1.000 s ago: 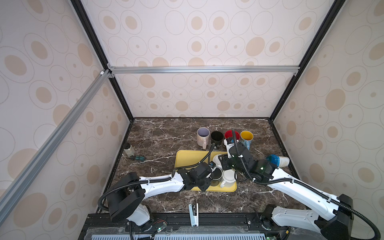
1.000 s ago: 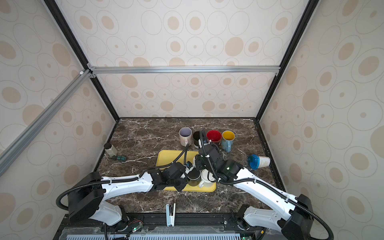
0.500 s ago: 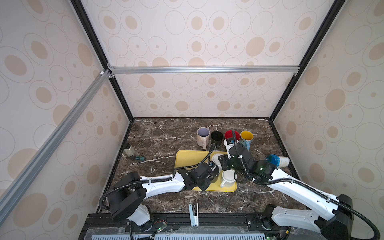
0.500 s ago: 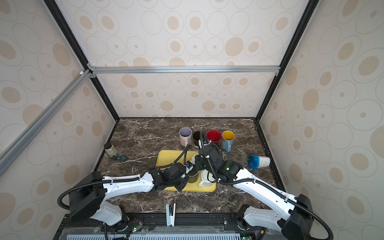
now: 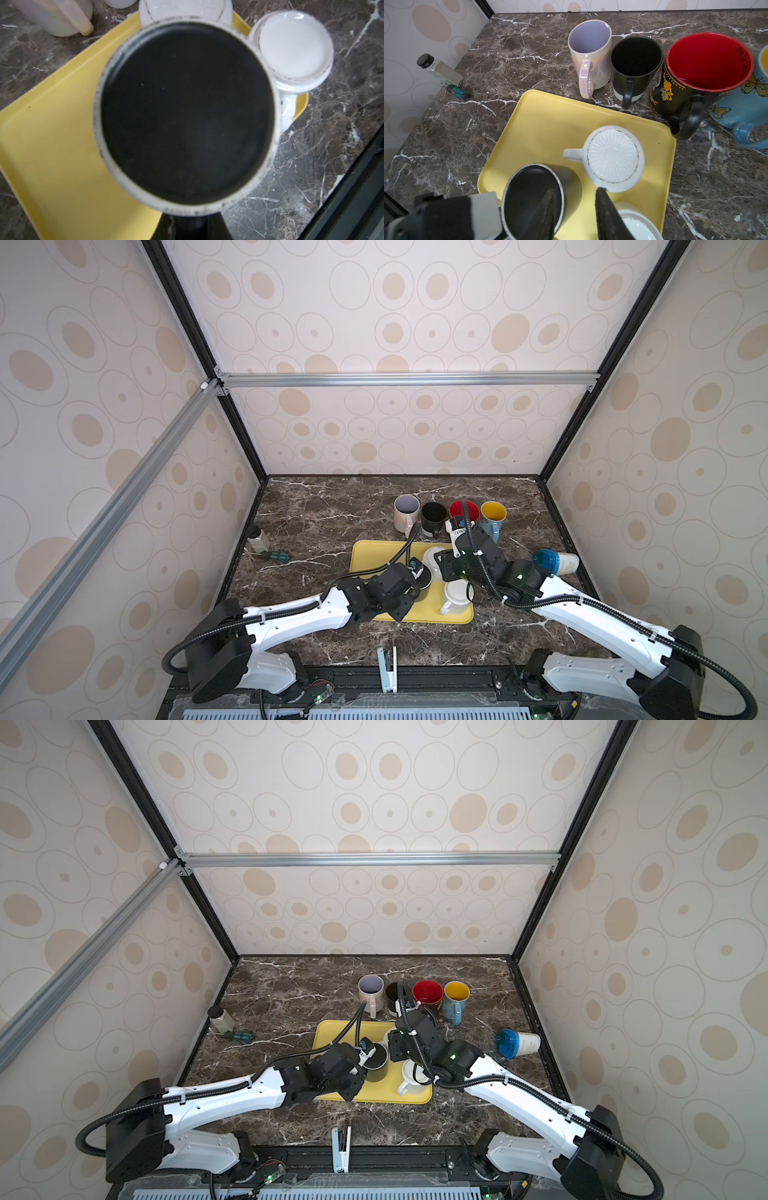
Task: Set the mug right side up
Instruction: 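Close the left gripper on the base of the black mug, then lift the black mug off the tray with the left gripper, tilting it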
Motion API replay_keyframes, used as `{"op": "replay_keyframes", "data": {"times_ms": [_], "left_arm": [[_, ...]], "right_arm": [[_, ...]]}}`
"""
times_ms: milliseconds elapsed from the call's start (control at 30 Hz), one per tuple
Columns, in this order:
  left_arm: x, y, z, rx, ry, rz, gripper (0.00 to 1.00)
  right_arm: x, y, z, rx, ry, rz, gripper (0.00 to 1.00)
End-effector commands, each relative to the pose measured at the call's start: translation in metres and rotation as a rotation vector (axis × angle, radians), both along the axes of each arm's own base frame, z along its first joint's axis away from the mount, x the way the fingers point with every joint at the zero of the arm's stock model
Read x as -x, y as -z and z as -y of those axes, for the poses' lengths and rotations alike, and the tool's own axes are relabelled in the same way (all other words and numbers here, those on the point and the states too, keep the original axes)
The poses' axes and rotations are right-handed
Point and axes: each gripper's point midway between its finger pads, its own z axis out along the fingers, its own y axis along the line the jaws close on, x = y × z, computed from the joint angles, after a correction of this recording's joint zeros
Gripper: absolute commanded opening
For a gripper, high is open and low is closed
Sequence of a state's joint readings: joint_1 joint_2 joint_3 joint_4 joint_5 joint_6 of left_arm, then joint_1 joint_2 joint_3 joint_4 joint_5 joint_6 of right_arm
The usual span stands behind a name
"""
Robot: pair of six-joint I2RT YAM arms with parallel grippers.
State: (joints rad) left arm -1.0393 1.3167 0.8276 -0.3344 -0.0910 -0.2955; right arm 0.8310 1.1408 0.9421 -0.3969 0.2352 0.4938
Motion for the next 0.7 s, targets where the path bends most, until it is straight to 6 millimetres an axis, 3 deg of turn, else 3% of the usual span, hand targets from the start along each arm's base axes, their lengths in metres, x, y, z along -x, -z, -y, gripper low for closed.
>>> {"op": "replay_keyframes", "data": {"times_ms": [0, 233, 667], "left_arm": [[-0.015, -0.046, 0.001, 0.051, -0.043, 0.109, 0.0], [-0.028, -0.08, -0.008, 0.053, -0.092, 0.201, 0.0], [-0.05, -0.109, -0.015, 0.099, -0.154, 0.253, 0.0]], "right_arm": [[0.003, -0.003, 0.001, -0.018, 0.009, -0.001, 0.35], [-0.001, 0.006, 0.005, 0.012, 0.059, -0.028, 0.36], [-0.001, 0.014, 0.012, -0.012, 0.065, 0.04, 0.45]]}}
